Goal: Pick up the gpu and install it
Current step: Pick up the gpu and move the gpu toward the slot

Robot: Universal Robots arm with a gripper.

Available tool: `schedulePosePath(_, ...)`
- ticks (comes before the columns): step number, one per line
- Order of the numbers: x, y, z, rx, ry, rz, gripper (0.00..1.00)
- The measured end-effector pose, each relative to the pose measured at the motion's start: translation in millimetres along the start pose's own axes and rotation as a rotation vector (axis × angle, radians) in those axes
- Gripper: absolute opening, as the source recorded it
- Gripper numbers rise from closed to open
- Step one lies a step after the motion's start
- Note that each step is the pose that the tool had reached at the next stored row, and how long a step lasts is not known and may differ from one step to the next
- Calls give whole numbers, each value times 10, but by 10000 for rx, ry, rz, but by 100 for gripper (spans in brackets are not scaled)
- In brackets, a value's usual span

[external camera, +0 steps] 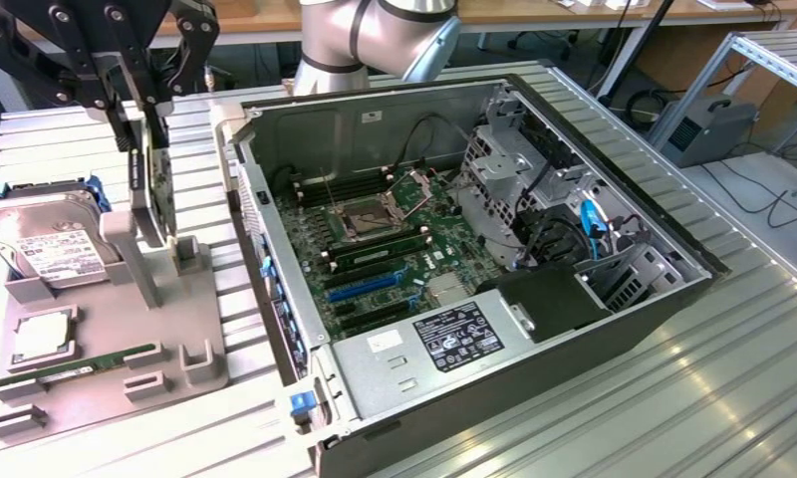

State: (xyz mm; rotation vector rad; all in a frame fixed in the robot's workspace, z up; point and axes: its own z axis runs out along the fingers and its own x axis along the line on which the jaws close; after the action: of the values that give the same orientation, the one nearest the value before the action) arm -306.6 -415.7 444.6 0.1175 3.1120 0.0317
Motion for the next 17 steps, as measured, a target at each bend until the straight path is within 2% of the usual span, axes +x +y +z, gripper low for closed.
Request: schedulePosePath(17, -119, 9, 3, 0, 0, 0, 27)
